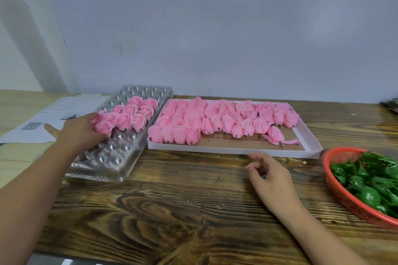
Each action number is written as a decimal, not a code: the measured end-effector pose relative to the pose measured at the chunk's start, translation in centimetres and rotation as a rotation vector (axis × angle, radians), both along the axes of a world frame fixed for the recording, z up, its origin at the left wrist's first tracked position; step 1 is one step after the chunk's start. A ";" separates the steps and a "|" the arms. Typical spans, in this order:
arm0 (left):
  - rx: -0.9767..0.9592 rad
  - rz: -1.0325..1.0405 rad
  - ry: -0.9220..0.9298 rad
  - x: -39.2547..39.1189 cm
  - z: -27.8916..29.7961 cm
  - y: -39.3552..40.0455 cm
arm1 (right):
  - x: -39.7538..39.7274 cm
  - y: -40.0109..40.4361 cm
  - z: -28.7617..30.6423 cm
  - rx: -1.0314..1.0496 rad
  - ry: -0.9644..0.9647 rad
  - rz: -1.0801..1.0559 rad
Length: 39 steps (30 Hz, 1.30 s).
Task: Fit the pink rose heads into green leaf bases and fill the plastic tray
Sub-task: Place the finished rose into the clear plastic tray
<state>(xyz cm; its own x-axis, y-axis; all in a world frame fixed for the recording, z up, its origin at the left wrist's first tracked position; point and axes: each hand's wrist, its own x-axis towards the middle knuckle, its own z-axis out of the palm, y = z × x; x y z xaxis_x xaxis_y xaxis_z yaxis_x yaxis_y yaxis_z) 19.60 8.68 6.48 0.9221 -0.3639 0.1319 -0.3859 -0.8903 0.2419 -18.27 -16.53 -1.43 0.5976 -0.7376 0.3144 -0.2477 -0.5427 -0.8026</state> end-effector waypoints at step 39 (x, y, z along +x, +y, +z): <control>-0.481 -0.861 -0.016 -19.7 -6.1 -8.2 | 1.6 -10.2 6.4 -0.083 0.668 -0.317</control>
<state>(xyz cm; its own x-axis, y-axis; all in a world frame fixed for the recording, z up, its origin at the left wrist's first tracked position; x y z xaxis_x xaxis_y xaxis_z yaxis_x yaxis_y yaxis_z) -0.09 0.51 0.34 0.3639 -0.8146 0.4516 -0.8625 -0.1117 0.4936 -16.67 -26.69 5.02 0.4430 -0.8963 0.0209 -0.8234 -0.4160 -0.3859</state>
